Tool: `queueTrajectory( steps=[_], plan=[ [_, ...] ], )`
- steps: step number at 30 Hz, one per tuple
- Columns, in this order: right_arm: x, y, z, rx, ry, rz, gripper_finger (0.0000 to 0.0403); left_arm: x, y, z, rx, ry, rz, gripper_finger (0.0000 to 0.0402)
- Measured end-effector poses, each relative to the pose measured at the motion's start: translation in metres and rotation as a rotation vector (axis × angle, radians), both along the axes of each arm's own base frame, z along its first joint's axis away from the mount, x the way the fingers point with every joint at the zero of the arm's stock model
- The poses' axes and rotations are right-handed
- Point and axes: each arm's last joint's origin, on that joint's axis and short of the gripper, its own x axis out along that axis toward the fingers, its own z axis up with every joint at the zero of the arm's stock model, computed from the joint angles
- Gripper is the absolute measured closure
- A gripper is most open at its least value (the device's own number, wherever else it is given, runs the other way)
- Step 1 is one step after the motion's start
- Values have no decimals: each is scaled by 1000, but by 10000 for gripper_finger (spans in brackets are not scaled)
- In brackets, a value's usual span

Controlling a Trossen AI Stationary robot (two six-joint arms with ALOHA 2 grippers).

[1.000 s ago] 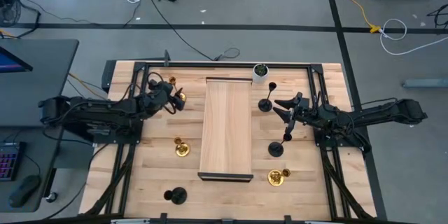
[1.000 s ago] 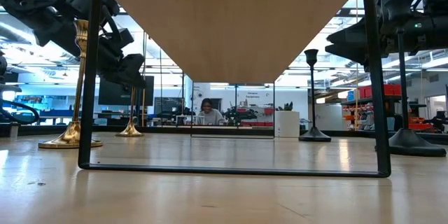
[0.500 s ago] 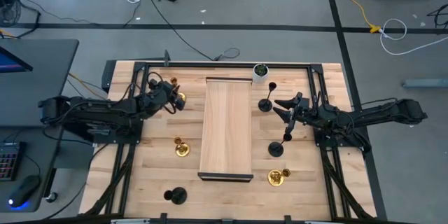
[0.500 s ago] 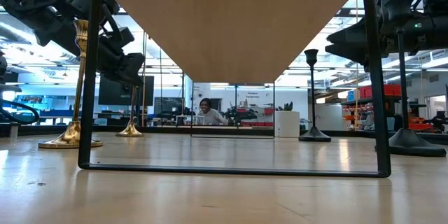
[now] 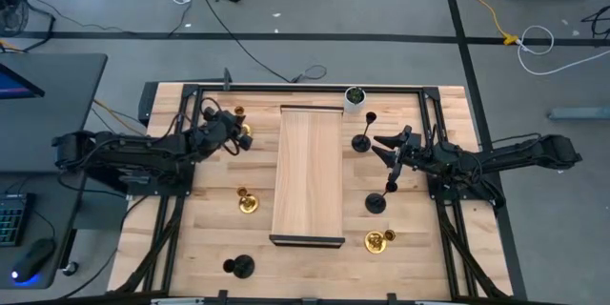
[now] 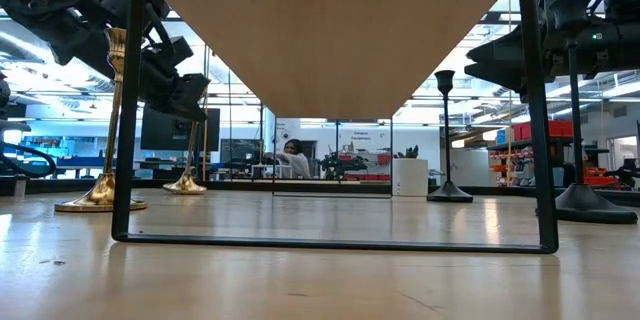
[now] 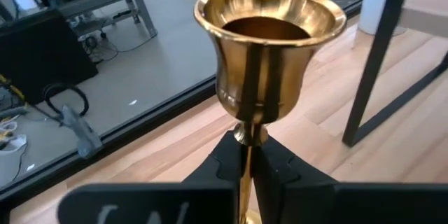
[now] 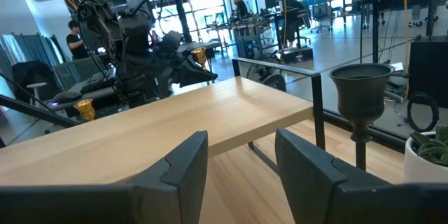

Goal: Pick & Place candle stick holders
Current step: Put the top gold candle holder on the shelf

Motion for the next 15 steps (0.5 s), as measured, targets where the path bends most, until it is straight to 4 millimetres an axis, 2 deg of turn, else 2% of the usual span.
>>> queueTrajectory(
  steps=[7,15],
  plan=[
    [0,0,0,0,0,0,234,12,2,25,29,-40,-76,388],
    [0,0,0,0,0,0,234,27,5,85,-7,-3,-137,388]
  ],
)
